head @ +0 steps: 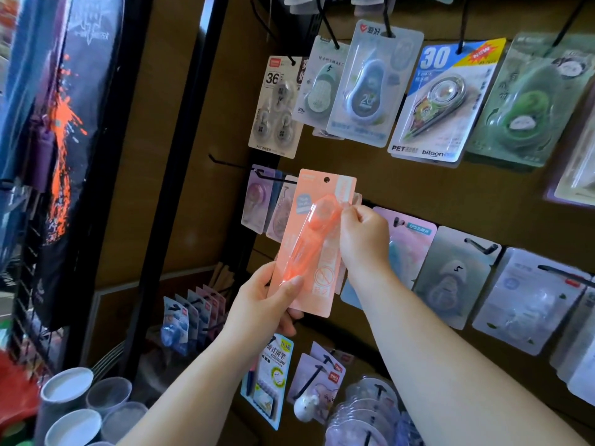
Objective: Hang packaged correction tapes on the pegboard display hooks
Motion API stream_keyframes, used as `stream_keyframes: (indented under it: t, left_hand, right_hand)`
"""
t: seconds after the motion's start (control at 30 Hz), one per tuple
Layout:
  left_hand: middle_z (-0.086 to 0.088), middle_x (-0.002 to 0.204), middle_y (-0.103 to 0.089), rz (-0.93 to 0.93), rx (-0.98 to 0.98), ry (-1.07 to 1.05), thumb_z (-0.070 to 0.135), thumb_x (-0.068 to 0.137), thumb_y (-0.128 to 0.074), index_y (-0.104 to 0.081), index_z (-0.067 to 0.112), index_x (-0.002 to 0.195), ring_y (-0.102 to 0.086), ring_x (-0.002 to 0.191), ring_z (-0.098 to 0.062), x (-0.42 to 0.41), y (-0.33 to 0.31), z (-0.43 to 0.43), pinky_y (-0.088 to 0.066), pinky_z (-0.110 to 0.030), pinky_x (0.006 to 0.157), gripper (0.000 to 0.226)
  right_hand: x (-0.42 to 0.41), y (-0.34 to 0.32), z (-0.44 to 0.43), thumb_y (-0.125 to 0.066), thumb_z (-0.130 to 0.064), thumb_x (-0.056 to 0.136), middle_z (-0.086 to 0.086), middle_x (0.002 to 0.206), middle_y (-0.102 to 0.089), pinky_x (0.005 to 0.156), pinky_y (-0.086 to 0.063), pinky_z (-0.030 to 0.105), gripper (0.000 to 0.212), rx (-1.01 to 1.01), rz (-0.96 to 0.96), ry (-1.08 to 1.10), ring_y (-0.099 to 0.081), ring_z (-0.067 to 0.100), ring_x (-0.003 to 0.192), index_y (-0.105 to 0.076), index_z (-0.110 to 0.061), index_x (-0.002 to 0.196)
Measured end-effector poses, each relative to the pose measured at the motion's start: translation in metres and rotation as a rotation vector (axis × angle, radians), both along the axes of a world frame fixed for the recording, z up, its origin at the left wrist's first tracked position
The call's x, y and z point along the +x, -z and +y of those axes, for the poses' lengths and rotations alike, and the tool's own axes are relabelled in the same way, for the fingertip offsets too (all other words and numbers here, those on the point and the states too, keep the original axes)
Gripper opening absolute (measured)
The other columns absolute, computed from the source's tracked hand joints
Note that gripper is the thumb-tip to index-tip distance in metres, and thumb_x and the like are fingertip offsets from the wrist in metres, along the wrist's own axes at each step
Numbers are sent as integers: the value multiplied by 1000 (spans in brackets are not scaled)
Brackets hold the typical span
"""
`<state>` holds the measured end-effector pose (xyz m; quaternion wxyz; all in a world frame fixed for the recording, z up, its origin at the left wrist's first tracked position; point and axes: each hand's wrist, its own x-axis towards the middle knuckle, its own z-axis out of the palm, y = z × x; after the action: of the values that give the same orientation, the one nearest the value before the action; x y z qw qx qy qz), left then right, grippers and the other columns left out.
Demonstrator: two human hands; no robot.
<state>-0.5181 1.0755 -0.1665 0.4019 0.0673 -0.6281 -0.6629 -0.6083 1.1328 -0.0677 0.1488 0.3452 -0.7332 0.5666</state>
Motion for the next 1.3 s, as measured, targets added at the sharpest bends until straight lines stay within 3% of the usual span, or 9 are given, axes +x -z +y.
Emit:
stream_keyframes:
  t: [0.17,0.27,0.33,0.47,0.6,0.8,1.0,1.1,1.3]
  left_hand:
    - [-2,63,-59,2,-7,-21,29,88,-51,-51,31,101,-51,38,-6,-1,-1,-1,-45,-13,43,14]
    - [0,59,-58,-10,-10,-24,31,88,-49,-50,24,114,-52,39,-6,-2,3,-4,-45,-14,44,27]
    - [2,54,-57,-13,12,-9,32,88,-49,-50,22,117,-52,39,-5,-3,4,-5,-45,-14,44,31]
    - [5,46,-54,-20,46,16,32,89,-48,-53,32,104,-51,38,-4,-6,4,-6,-49,-16,45,16]
    - [1,54,-54,-41,62,13,31,89,-49,-53,33,97,-50,38,-4,-14,8,-8,-47,-16,44,9]
    - [-3,60,-45,-93,318,94,31,91,-48,-51,16,111,-44,49,-9,-42,6,-8,-48,-18,46,24]
    - [-3,64,-49,-181,237,8,36,93,-43,-45,15,122,-51,48,-12,-72,9,-16,-51,-23,51,36]
    - [-4,68,-51,-187,247,-34,37,92,-43,-44,12,120,-51,49,-14,-81,12,-21,-50,-24,50,37]
    - [-3,64,-54,-216,297,-47,35,93,-44,-50,18,104,-51,40,-12,-82,31,-22,-47,-23,45,22]
  right_hand:
    - [-1,0,0,-34,-27,98,6,116,-63,58,-42,13,32,-6,-18,0,-51,6,69,-60,-11,106]
    - [0,1,-2,-34,-26,98,-4,101,-59,56,-43,13,28,-2,35,-11,-52,4,64,-59,-13,99]
    - [0,-1,-4,-34,-25,98,-4,92,-57,52,-40,14,34,21,57,-10,-50,5,60,-61,-8,107]
    - [-6,-1,-5,-34,-25,97,-4,79,-57,49,-35,14,32,59,20,14,-49,6,59,-62,-8,102]
    - [-17,5,-7,-35,-25,97,-5,64,-46,49,-30,16,28,63,-33,30,-44,6,58,-58,-10,91]
    - [-34,6,-12,-33,-27,98,2,81,-54,54,-36,17,33,126,-37,107,-52,16,82,-61,-9,102]
    - [-49,3,-15,-32,-27,98,15,113,-63,78,-47,32,39,226,-39,211,-59,27,103,-59,-5,115]
    - [-53,6,-17,-31,-27,98,14,116,-62,89,-53,36,39,258,-81,212,-59,28,107,-56,-6,120]
    - [-50,34,-6,-42,-23,93,8,92,-68,77,-58,40,19,288,-97,116,-67,25,84,-54,-20,79]
